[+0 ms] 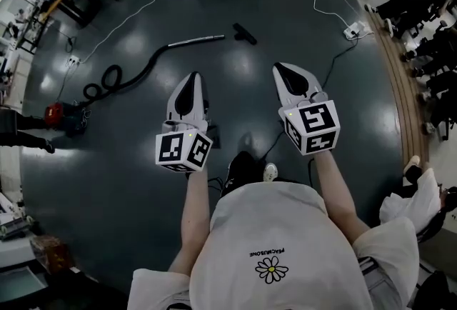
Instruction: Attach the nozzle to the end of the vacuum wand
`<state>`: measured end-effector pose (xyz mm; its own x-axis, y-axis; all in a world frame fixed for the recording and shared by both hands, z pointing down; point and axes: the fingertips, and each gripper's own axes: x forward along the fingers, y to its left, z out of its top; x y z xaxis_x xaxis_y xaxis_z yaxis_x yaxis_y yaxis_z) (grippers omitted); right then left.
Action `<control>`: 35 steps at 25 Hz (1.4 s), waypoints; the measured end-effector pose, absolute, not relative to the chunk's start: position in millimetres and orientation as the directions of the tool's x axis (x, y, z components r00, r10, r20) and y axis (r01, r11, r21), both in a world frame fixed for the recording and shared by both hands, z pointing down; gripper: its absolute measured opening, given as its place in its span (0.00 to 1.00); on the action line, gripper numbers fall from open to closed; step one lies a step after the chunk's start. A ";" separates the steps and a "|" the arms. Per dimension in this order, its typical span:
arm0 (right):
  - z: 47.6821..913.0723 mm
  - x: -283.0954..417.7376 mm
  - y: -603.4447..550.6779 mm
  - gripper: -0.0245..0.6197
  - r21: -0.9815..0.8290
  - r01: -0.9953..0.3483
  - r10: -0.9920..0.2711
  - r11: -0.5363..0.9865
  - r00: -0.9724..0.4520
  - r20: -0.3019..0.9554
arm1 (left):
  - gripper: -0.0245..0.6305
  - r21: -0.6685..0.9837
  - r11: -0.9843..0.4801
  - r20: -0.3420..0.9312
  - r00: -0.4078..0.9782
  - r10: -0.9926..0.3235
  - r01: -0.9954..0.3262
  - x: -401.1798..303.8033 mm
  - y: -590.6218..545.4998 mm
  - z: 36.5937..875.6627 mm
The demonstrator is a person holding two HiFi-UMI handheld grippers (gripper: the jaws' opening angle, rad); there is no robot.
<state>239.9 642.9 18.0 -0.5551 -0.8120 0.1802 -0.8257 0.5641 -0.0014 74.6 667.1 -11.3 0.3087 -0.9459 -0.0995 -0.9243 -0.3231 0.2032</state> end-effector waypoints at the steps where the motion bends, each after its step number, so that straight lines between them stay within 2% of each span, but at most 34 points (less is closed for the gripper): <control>1: 24.5 237.1 637.8 0.05 -0.017 -0.825 -0.808 0.565 -0.558 0.190 | 0.04 0.208 -0.314 -0.084 0.303 -0.949 -0.926 70.5 663.2 -4.1; 5: 47.1 222.3 605.7 0.05 -0.051 -0.817 -0.792 0.575 -0.571 0.217 | 0.04 0.238 -0.282 -0.040 0.281 -0.959 -0.929 47.3 627.9 24.8; 10: 65.6 199.0 529.9 0.05 -0.026 -0.803 -0.779 0.596 -0.585 0.227 | 0.04 0.278 -0.272 -0.041 0.272 -0.961 -0.921 15.6 542.3 53.9; 22: 52.2 110.8 297.8 0.05 0.016 -0.833 -0.794 0.553 -0.521 0.314 | 0.04 0.295 -0.318 -0.058 0.315 -0.947 -0.901 -90.9 298.0 32.3; 29: 88.1 96.5 203.0 0.05 0.016 -0.828 -0.765 0.560 -0.509 0.395 | 0.04 0.288 -0.329 -0.019 0.338 -0.941 -0.899 -115.9 203.2 49.8; 35: 109.3 92.5 76.2 0.05 0.001 -0.835 -0.755 0.551 -0.498 0.426 | 0.04 0.293 -0.333 0.046 0.361 -0.931 -0.896 -123.7 94.5 70.4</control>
<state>92.5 76.2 109.3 -0.4981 -0.7553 0.4259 -0.8347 0.5508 0.0006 -123.7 94.5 70.4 0.3612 -0.9313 0.0464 -0.8962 -0.3329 0.2933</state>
